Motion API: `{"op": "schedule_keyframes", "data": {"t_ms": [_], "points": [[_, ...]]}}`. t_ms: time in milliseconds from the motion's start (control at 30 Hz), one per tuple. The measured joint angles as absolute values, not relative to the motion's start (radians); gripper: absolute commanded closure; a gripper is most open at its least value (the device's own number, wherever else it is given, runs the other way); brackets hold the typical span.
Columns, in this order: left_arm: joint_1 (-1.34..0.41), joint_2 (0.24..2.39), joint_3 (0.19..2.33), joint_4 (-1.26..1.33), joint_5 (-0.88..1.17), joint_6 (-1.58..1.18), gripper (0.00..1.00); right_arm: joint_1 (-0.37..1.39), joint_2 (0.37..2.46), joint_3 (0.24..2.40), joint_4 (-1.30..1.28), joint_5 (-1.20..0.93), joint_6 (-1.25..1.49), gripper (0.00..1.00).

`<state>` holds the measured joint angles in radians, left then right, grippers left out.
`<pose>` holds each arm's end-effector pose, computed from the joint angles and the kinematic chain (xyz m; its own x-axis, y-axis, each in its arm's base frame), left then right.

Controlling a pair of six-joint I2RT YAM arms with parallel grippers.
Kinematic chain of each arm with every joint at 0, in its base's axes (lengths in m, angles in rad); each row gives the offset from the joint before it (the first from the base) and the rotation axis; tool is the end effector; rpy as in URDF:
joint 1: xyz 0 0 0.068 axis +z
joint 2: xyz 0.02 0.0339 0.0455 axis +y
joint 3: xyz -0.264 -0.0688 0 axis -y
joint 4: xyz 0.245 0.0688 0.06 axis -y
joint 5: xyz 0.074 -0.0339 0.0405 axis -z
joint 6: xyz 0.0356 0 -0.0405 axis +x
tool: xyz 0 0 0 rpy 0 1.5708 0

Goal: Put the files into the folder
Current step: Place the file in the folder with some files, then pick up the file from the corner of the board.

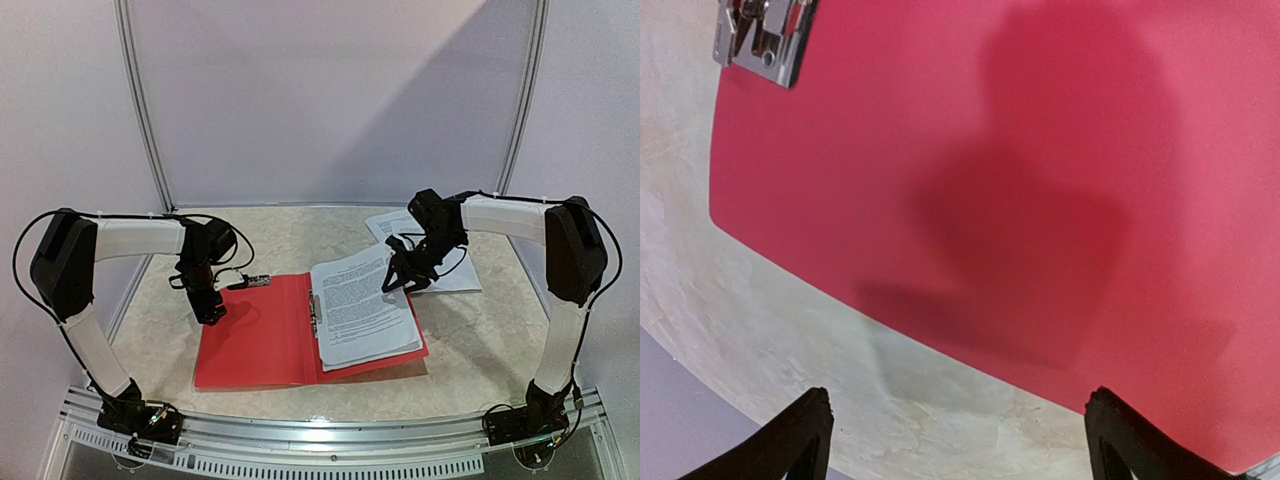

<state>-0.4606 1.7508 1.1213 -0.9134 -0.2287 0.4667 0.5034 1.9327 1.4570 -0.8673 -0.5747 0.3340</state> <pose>0.2756 -0.1277 0.1689 -0.6074 0.7906 0.0771 0.7845 0.5818 0.2149 0.3255 0.2013 0.2003 -0.9742 -0.2224 -0.0398 -0.2044 0.7927 0.5743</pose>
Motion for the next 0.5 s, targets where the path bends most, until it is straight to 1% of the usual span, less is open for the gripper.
{"op": "schedule_keyframes", "data": {"t_ms": [100,200,233,367,433,500], "points": [[-0.461,1.751,1.124,-0.915,-0.229,0.467,0.11,0.503,1.933,1.488,-0.908,-0.539,0.326,0.44],[-0.461,1.75,1.129,-0.92,-0.231,0.471,0.11,0.503,1.933,1.57,-0.97,-0.468,0.305,0.31],[-0.461,1.75,1.132,-0.921,-0.232,0.476,0.11,0.503,1.933,1.599,-0.985,-0.445,0.303,0.28],[-0.461,1.746,1.145,-0.93,-0.237,0.491,0.11,0.476,1.921,1.719,-1.035,-0.345,0.267,0.21],[-0.461,1.741,1.156,-0.937,-0.241,0.5,0.1,0.448,1.901,1.736,-1.042,-0.316,0.256,0.18],[-0.461,1.736,1.174,-0.947,-0.244,0.507,0.11,0.413,1.878,1.737,-1.046,-0.294,0.244,0.17]]}}
